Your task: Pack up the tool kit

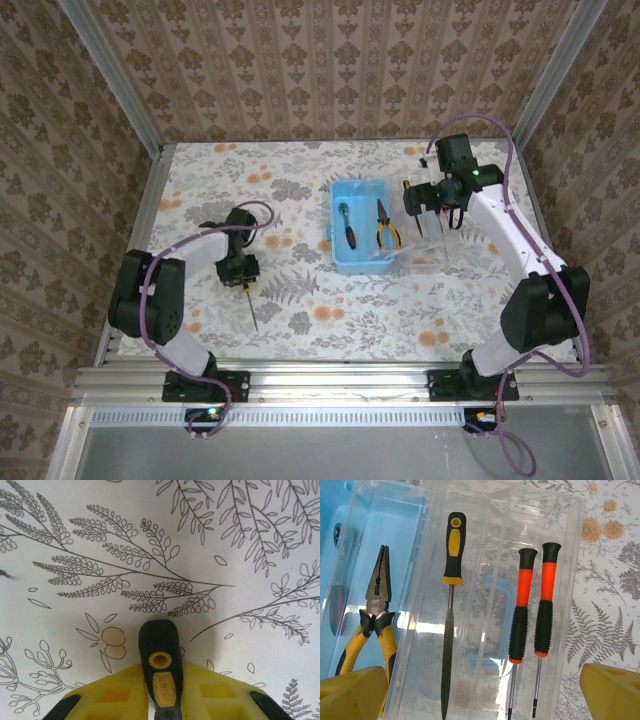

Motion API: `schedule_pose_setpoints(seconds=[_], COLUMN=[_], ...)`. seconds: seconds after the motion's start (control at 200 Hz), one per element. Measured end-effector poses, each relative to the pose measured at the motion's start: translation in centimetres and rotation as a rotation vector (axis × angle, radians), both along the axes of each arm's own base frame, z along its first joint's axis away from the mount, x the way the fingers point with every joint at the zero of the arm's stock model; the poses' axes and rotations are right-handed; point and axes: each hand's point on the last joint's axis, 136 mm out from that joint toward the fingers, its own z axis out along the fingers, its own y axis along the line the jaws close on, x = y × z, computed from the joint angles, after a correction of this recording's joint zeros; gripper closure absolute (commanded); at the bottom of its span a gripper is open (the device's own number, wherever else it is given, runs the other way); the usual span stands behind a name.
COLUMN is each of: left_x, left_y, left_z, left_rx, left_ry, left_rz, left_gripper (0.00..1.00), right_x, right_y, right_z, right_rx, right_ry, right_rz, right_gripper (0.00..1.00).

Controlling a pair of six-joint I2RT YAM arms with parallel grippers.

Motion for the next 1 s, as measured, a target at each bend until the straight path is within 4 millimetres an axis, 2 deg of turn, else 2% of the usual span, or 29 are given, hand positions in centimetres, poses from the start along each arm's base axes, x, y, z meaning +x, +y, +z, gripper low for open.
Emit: schedule_pose_setpoints(seconds=[0.28,0.61,0.72,0.835,1.0], left_x=[0.0,0.2,1.4,3.3,6.6], left_y=[-0.2,-0.5,-2.0,-4.0,-6.4], left_z=[0.1,0.2,0.7,2.9,8.9], left_rx=[0.027,0.027,-0.036,-0.116,-0.225], left_ry=[0.023,0.016,-0.029,-0.112,-0.281], left_rz=[-0.013,-0.021,-0.034,-0.062,-0.099], left_gripper=[1.0,1.0,1.0,1.0,1.0], right_x=[-0.1,-0.3,-0.4,-0.6,-1.0], right_y=[0.0,0.2,0.6,1.0,2.2], right_z=[0.2,0.8,1.1,1.6,2.6], right_rx=[0.0,0.012,0.032,0.053,0.114], right_ry=[-0.004,-0.017,-0.024,-0.034,-0.052], right_rz=[0.0,0.007,0.021,0.035,0.076], right_gripper=[0.0,0.0,0.0,0.0,0.0])
